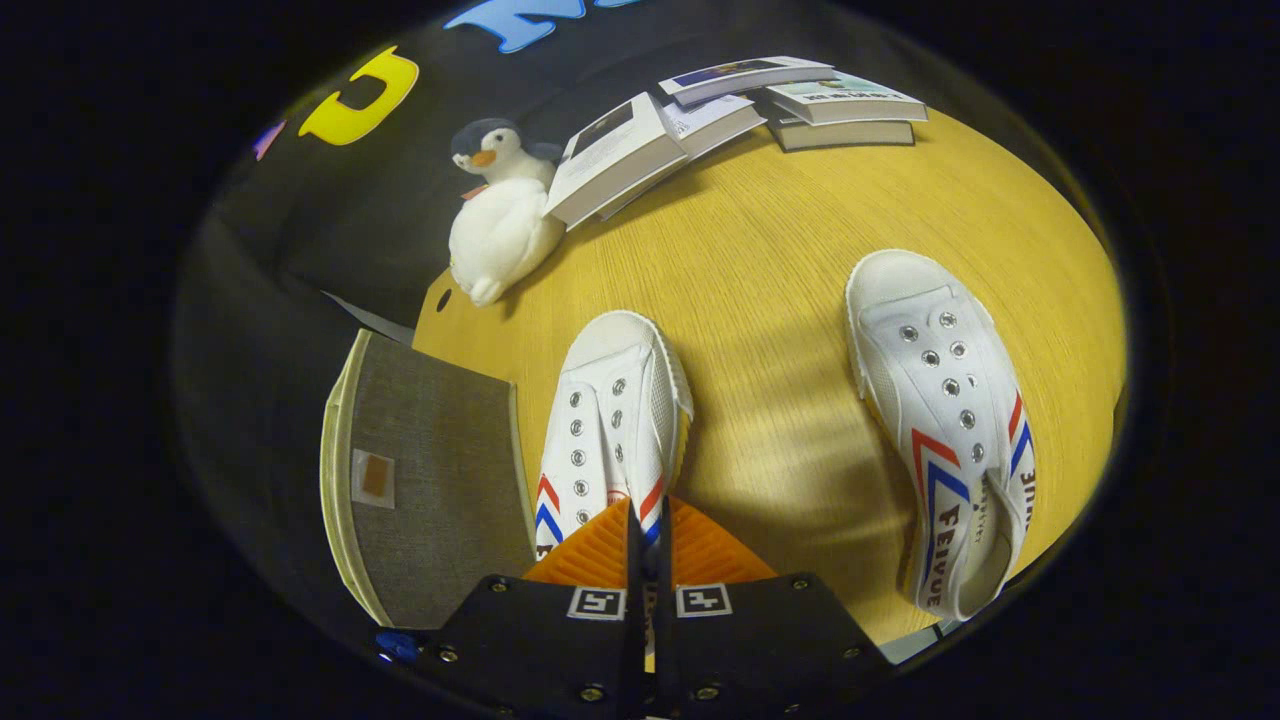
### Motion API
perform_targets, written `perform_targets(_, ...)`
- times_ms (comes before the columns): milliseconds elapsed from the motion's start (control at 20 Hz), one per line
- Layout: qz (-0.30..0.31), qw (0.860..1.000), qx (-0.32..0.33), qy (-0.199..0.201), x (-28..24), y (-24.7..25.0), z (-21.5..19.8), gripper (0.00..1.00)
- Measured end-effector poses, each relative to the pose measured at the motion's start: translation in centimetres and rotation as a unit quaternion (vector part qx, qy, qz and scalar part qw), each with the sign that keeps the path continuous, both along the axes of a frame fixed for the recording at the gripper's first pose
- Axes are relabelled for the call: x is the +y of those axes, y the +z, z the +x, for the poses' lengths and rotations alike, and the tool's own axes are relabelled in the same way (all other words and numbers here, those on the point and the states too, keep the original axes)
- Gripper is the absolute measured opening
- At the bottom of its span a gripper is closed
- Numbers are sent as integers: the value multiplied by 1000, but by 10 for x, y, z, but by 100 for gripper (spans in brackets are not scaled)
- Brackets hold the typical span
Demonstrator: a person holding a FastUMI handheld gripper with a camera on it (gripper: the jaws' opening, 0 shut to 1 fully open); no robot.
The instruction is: Open the storage box then place both shoes into the box .Put the left shoe in first, then the right shoe, with the right side of both shoes facing outward in a uniform manner.
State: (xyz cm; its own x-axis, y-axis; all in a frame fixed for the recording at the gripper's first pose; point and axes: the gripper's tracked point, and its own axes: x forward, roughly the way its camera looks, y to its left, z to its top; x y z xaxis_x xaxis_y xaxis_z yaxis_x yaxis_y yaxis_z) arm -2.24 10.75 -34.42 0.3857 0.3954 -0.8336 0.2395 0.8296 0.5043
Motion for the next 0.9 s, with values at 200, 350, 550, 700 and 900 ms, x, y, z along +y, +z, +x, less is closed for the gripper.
perform_targets(200,25,999,-21,7,13,32,5,4)
perform_targets(350,26,999,-39,17,24,58,9,4)
perform_targets(550,38,997,-63,15,39,93,19,4)
perform_targets(700,48,996,-78,22,57,116,25,4)
perform_targets(900,51,994,-93,32,83,133,29,4)
